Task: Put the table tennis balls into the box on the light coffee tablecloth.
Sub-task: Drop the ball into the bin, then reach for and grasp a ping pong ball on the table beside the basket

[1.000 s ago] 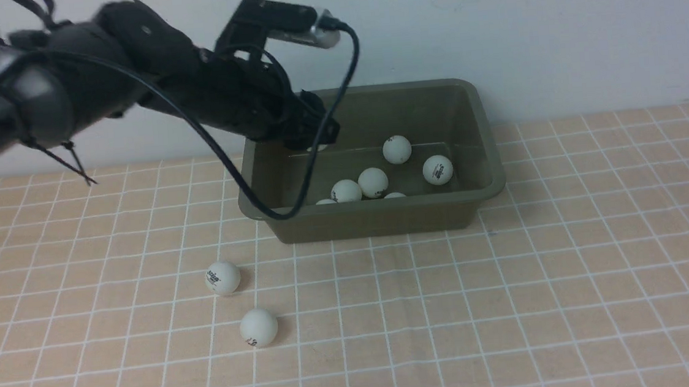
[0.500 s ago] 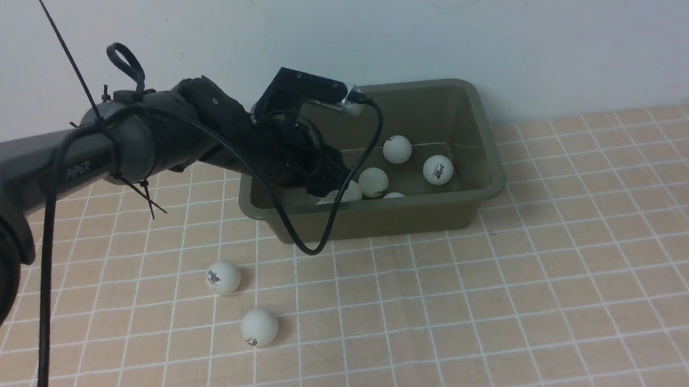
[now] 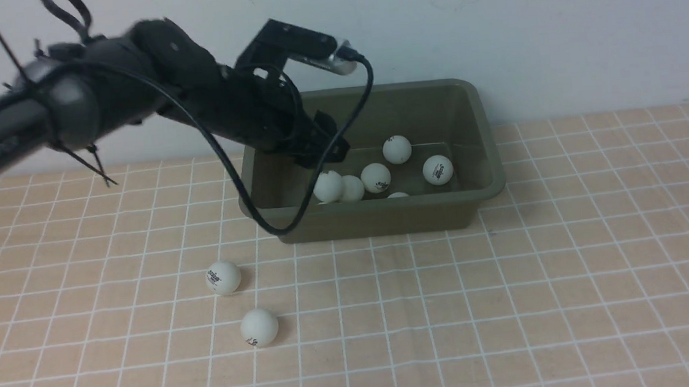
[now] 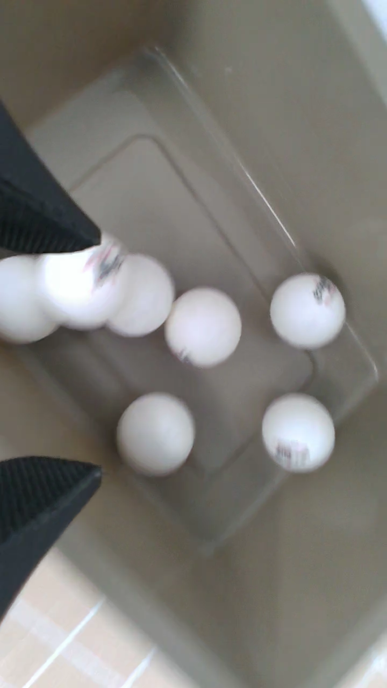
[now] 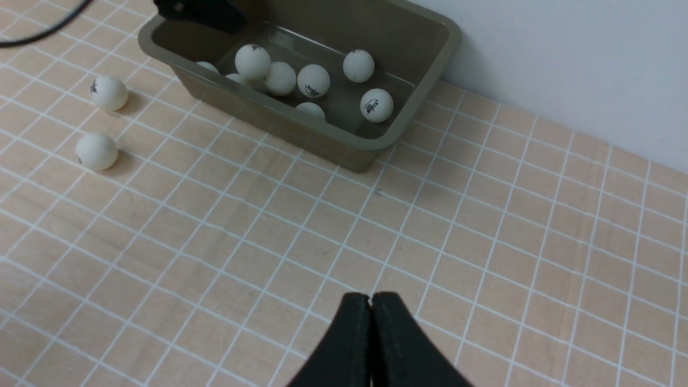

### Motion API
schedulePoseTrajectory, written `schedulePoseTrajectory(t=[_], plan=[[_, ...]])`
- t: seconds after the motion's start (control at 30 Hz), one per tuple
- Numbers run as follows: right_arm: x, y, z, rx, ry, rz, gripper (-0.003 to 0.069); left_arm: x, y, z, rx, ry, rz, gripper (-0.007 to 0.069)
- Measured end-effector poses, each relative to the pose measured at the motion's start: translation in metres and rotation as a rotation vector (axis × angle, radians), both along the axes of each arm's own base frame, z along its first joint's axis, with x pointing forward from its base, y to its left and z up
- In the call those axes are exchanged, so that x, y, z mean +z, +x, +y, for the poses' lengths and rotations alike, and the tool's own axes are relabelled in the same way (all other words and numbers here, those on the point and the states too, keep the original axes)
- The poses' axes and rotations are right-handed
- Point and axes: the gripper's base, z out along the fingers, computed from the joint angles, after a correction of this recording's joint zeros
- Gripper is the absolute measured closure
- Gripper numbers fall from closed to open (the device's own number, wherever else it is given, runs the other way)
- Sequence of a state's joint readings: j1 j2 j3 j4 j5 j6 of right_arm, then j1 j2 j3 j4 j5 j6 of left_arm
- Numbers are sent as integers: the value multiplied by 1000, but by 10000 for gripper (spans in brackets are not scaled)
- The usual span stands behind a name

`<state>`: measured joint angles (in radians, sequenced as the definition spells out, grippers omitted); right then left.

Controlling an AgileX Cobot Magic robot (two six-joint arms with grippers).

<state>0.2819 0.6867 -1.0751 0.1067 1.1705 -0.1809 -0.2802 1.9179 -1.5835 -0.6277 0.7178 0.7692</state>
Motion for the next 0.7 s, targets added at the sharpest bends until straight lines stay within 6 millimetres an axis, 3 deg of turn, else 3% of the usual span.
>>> schedulePoseTrajectory(t=[0.1, 0.2, 0.3, 0.43, 0.7], plan=[[0, 0, 0, 0, 0, 0, 677, 22, -19, 16, -29, 69, 70, 199], [0, 0, 0, 0, 0, 1, 677, 26, -36, 31, -41, 187, 191, 199], [-1, 0, 0, 0, -1, 5, 677, 18, -47, 42, -6, 296, 342, 199], [-3, 1, 0, 1, -3, 13, 677, 6, -51, 45, 47, 318, 426, 199], [-3, 0, 2, 9, 13, 17, 677, -42, -53, 42, 66, 306, 573, 199]])
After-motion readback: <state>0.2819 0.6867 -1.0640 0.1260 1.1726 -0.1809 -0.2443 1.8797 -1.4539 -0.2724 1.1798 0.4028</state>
